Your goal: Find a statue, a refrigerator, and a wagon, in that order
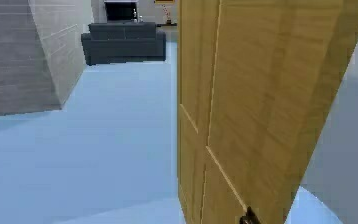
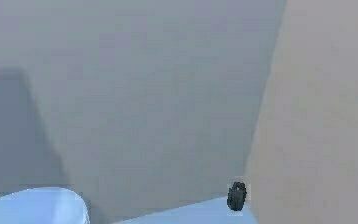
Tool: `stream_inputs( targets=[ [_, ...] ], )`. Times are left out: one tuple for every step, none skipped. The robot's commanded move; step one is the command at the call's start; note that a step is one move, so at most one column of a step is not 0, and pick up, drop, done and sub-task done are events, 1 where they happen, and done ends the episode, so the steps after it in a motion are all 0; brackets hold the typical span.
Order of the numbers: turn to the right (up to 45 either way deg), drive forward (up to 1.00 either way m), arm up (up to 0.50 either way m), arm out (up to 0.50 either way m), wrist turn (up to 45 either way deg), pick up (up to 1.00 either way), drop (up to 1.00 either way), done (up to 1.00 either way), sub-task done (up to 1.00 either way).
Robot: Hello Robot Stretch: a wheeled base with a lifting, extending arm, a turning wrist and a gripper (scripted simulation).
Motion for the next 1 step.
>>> stream_inputs(
  targets=[
    [-45.0, 0.0, 0.0, 0.0, 0.0, 0.0, 0.0, 0.0, 0.0]
  ],
)
